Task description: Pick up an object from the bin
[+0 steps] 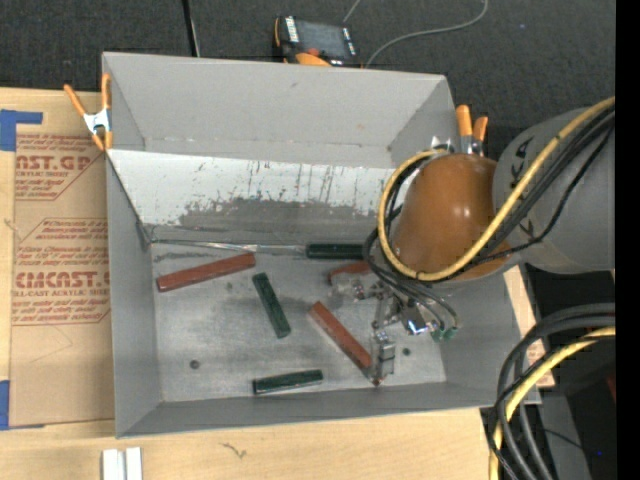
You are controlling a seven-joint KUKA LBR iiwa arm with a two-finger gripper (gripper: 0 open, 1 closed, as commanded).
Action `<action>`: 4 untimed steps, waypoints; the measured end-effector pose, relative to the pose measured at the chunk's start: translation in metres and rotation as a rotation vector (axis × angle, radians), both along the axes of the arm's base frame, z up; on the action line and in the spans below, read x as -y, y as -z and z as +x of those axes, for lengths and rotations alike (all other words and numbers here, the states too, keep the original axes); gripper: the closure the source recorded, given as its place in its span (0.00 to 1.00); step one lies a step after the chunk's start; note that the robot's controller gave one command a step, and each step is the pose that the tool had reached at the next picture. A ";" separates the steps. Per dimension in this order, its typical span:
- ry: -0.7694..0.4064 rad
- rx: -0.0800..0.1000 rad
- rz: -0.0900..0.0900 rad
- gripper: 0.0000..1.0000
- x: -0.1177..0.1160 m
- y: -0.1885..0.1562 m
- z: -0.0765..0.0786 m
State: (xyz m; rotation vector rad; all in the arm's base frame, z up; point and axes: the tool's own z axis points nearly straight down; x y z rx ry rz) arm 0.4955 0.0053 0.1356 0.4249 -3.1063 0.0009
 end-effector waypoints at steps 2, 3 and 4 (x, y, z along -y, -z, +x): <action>-0.514 0.010 0.005 0.00 -0.077 0.055 0.081; -0.478 0.002 0.007 0.00 -0.107 0.067 0.037; -0.475 0.008 0.005 1.00 -0.105 0.066 0.040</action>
Offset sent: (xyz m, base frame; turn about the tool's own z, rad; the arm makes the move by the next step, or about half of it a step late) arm 0.0659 0.0208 -0.0656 -0.4138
